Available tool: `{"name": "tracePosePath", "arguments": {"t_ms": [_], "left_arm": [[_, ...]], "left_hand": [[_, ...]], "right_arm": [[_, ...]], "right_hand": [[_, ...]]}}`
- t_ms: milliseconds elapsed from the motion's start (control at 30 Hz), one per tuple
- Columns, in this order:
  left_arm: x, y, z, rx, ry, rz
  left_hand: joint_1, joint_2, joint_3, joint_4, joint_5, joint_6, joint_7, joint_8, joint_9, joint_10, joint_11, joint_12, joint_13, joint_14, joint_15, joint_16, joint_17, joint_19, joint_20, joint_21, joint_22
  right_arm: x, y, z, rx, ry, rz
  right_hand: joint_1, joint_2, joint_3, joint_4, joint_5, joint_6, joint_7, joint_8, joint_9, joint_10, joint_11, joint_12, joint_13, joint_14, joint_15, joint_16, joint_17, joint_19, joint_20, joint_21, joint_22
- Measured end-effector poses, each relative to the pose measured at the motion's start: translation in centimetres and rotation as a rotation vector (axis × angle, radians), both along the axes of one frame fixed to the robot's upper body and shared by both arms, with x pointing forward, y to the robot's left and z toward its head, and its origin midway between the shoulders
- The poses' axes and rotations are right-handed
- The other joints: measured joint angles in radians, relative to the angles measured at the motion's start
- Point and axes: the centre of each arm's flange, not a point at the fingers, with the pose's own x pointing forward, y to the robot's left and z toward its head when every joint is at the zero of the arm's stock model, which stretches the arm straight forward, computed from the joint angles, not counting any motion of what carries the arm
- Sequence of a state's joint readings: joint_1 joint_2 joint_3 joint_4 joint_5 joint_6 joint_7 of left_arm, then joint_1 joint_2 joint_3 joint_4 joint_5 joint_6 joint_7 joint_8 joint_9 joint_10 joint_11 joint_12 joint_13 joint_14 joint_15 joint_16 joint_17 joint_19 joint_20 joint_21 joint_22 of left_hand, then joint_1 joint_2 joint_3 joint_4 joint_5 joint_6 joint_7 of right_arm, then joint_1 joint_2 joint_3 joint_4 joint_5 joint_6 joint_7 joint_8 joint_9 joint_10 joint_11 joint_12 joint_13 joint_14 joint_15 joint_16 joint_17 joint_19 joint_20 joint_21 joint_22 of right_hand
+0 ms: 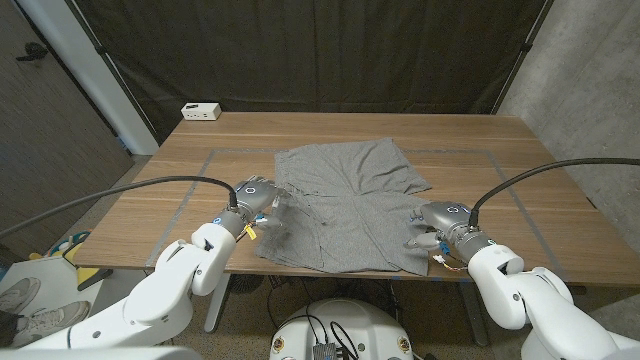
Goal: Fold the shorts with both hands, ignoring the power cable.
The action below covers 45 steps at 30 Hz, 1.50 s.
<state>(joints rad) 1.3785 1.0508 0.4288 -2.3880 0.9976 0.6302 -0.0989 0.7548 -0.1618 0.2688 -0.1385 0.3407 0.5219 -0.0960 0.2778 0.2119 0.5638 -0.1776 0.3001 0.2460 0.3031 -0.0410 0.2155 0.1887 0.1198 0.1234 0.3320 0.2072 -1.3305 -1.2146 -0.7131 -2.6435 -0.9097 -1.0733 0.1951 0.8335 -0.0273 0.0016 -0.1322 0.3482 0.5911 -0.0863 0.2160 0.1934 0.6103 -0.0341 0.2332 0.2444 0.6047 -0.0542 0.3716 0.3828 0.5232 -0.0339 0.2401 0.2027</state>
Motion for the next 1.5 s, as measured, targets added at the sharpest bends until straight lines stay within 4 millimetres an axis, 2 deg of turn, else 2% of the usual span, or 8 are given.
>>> {"name": "tracePosePath", "arguments": {"t_ms": [533,800,967,1300,1367,1500], "left_arm": [[-0.3,0.0,-0.1,0.001,0.117,0.002],[-0.3,-0.2,0.1,0.016,0.169,0.005],[-0.3,-0.3,0.0,0.032,0.198,0.014],[0.0,-0.6,-0.6,0.063,0.244,0.032],[0.1,-0.7,-0.8,0.074,0.238,0.038],[-0.1,-0.8,-0.1,0.105,0.185,0.049]], "left_hand": [[-0.016,-0.016,-0.026,0.006,0.011,0.011,0.011,0.0,0.0,0.001,0.006,-0.003,0.003,0.0,0.0,0.0,0.0,0.0,0.007,0.0,0.0],[-0.021,-0.021,-0.045,0.006,0.012,0.003,0.014,-0.003,-0.003,-0.012,0.019,-0.014,0.003,-0.008,0.0,0.0,0.003,-0.004,0.011,0.0,0.0],[-0.021,-0.021,-0.053,0.006,0.018,-0.004,0.007,-0.004,-0.003,-0.019,0.012,-0.02,0.003,-0.008,0.0,0.0,0.005,-0.006,0.013,0.0,0.0],[-0.015,-0.014,-0.062,-0.002,0.026,-0.001,0.004,-0.008,-0.002,-0.017,0.009,-0.02,0.003,-0.008,0.0,0.0,0.002,-0.003,0.014,0.0,0.0],[-0.003,-0.009,-0.065,-0.005,0.026,0.009,-0.004,-0.006,0.0,-0.005,-0.003,-0.02,0.004,-0.008,0.0,0.0,0.002,0.004,0.007,0.0,0.0],[0.007,-0.003,-0.069,-0.009,0.034,0.019,-0.008,-0.004,0.0,-0.001,-0.006,-0.02,0.008,0.0,0.0,0.0,0.002,0.016,0.001,0.009,0.003]], "right_arm": [[0.4,0.7,-1.2,-0.015,0.045,-0.012],[0.6,0.9,-1.6,-0.022,0.058,-0.022],[0.8,1.0,-1.8,-0.025,0.064,-0.029],[1.1,1.2,-2.2,-0.037,0.069,-0.041],[1.2,1.2,-2.4,-0.038,0.07,-0.044],[1.4,0.8,-3.3,-0.028,0.09,-0.061]], "right_hand": [[0.027,-0.002,-0.008,0.0,0.0,-0.004,-0.004,0.0,0.0,-0.001,-0.009,0.004,0.009,-0.01,0.001,0.028,0.042,-0.002,-0.009,0.008,0.005],[0.03,0.001,-0.016,0.001,0.007,-0.007,-0.007,-0.008,0.0,-0.005,-0.013,0.004,0.014,-0.015,-0.004,0.032,0.056,-0.002,-0.009,0.008,0.005],[0.034,-0.003,-0.019,0.004,0.007,-0.007,-0.007,-0.008,0.0,-0.009,-0.016,0.004,0.016,-0.021,0.0,0.036,0.064,-0.005,-0.013,0.012,0.004],[0.058,0.013,-0.023,-0.001,0.011,-0.003,-0.011,-0.008,0.0,-0.012,-0.013,0.006,0.023,-0.02,0.0,0.054,0.085,-0.005,-0.013,0.019,0.009],[0.067,0.014,-0.023,-0.001,0.011,0.0,-0.014,-0.008,0.0,-0.01,-0.015,0.008,0.023,-0.005,-0.003,0.064,0.091,-0.005,-0.013,0.021,0.011],[0.068,0.016,-0.026,0.002,0.011,0.0,-0.014,-0.008,0.0,-0.007,-0.018,0.008,0.023,0.013,-0.005,0.077,0.102,0.0,-0.018,0.023,0.014]]}}
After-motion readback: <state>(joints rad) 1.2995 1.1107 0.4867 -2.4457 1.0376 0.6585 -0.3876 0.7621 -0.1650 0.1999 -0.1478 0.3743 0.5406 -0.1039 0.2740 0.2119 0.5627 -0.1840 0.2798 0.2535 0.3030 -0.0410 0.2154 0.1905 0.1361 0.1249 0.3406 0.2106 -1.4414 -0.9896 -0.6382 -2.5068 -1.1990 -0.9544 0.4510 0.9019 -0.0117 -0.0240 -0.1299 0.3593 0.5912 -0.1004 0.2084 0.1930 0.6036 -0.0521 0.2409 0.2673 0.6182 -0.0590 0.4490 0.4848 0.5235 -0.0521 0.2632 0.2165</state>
